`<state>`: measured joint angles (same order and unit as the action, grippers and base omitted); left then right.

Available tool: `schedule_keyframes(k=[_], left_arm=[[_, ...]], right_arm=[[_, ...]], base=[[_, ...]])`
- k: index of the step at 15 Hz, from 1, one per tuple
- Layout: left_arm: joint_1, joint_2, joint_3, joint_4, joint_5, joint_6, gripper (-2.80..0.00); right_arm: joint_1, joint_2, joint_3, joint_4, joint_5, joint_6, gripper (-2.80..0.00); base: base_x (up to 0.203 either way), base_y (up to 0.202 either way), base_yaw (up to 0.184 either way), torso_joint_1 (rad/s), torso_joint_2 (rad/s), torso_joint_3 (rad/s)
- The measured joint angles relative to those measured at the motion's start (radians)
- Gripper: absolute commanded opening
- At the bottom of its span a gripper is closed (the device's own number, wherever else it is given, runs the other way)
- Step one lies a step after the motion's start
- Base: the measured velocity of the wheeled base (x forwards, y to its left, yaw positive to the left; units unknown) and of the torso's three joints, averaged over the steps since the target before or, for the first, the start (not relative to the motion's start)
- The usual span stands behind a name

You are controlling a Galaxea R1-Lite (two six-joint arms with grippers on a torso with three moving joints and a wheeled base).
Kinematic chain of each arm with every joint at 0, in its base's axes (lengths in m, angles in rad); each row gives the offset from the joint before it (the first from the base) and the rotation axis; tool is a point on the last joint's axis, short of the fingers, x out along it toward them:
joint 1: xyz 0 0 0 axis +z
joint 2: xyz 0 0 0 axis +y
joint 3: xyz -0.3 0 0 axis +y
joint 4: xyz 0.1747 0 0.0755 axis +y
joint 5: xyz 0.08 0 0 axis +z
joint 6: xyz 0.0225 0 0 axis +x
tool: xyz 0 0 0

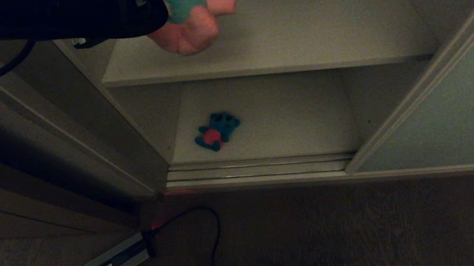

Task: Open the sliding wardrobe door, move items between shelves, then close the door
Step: Place the pink doll on the lower shelf

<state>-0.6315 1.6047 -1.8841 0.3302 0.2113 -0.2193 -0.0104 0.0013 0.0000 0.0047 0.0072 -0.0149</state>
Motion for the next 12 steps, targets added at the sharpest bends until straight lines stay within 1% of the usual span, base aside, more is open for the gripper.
schedule_keyframes(k=[3, 6, 12], left_arm=[[-0.001, -0.025, 0.019, 0.001, 0.005, 0.023, -2.8], [-0.001, -0.079, 0.101, 0.0, 0.003, 0.05, -2.8], [-0.005, -0.179, 0.22, 0.014, -0.011, 0.047, -2.8]], right_arm=[[0.001, 0.0, 0.0, 0.0, 0.0, 0.0, -2.8], [0.001, 0.0, 0.0, 0.0, 0.0, 0.0, -2.8], [0.001, 0.0, 0.0, 0.0, 0.0, 0.0, -2.8]], base=[[0.0, 0.0, 0.0, 0.0, 0.0, 0.0], [0.0, 0.0, 0.0, 0.0, 0.0, 0.0], [0.0, 0.0, 0.0, 0.0, 0.0, 0.0]])
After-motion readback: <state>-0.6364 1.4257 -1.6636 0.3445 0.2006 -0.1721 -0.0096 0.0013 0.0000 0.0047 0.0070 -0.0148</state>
